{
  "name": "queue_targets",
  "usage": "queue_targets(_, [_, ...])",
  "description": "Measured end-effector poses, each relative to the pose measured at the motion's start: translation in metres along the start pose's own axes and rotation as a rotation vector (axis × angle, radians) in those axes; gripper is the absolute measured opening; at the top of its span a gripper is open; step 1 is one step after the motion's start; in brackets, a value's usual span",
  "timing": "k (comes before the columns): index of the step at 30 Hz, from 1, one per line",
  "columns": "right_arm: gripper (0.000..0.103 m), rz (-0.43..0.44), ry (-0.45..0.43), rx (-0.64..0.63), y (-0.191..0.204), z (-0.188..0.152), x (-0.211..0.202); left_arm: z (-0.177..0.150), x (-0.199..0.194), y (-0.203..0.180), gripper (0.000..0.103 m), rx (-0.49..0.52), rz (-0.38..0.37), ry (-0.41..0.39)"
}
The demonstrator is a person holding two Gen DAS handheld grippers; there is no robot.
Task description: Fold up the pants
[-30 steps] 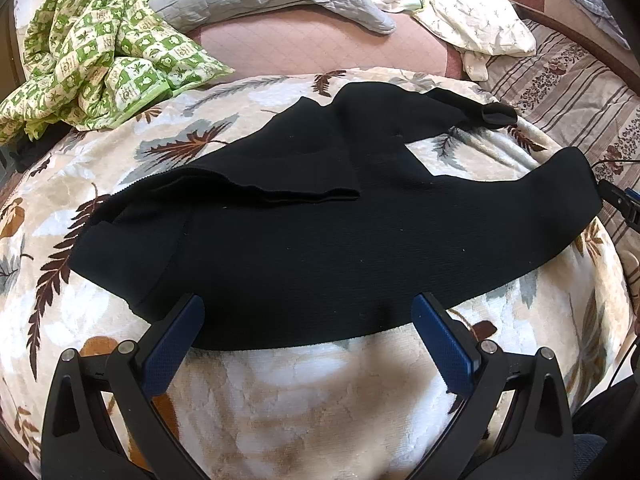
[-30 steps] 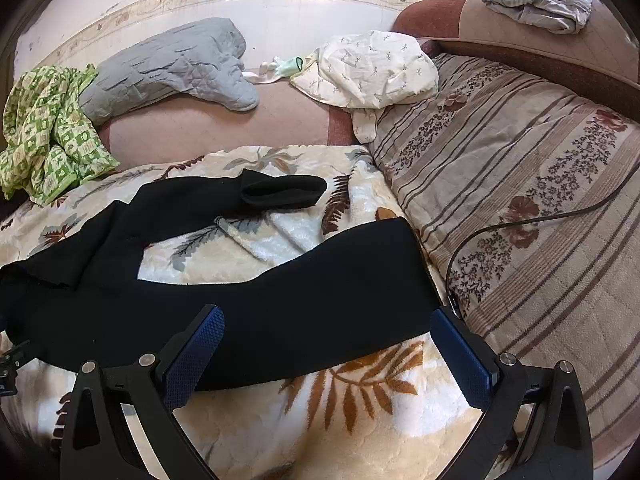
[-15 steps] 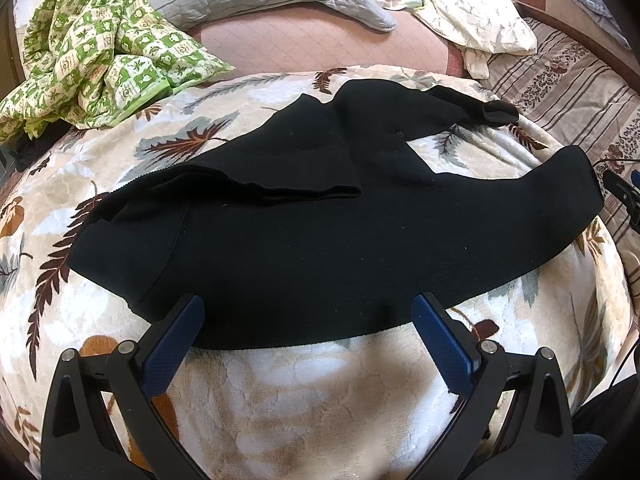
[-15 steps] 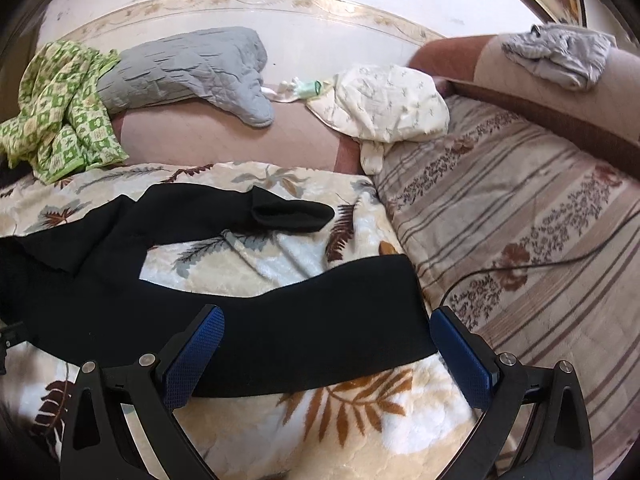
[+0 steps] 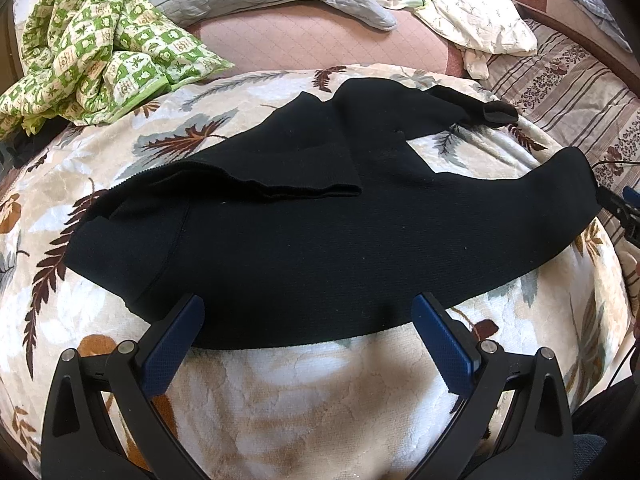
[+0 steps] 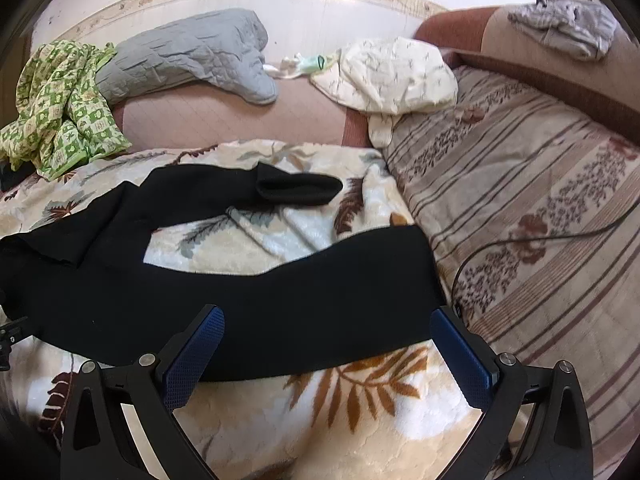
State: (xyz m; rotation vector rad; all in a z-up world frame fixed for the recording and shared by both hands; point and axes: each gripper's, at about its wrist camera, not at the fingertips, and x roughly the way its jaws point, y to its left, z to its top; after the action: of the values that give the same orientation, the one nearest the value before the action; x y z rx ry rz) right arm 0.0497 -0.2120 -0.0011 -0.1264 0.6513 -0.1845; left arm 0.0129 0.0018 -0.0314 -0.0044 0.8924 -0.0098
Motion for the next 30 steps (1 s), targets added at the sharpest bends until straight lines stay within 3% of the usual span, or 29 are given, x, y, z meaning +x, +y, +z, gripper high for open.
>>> queue_targets(13, [0.102,0.003,-0.004,0.044,-0.014,-0.001,-0.003,0.007,0.002,0.006,0.103,0.003,0.037,0.002])
queue_targets(17, [0.102,0.012,-0.014,0.065,-0.019,-0.001,-0.006,0.013,-0.01,0.016,0.103,0.007,-0.022,-0.033])
queue_targets(20, [0.102,0.007,-0.029,0.088,-0.027,-0.002,-0.01,0.016,-0.03,0.05,0.103,-0.04,-0.078,-0.091])
queue_targets(24, [0.102,0.014,-0.018,0.12,-0.036,-0.003,-0.009,0.019,-0.05,0.117,0.103,-0.172,-0.069,-0.174])
queue_targets(27, [0.102,0.024,-0.006,0.139,-0.039,-0.003,-0.006,0.028,-0.046,0.164,0.103,-0.265,-0.067,-0.151])
queue_targets(30, [0.102,0.031,0.006,0.131,-0.034,-0.002,-0.003,0.038,-0.04,0.169,0.103,-0.212,-0.135,-0.13])
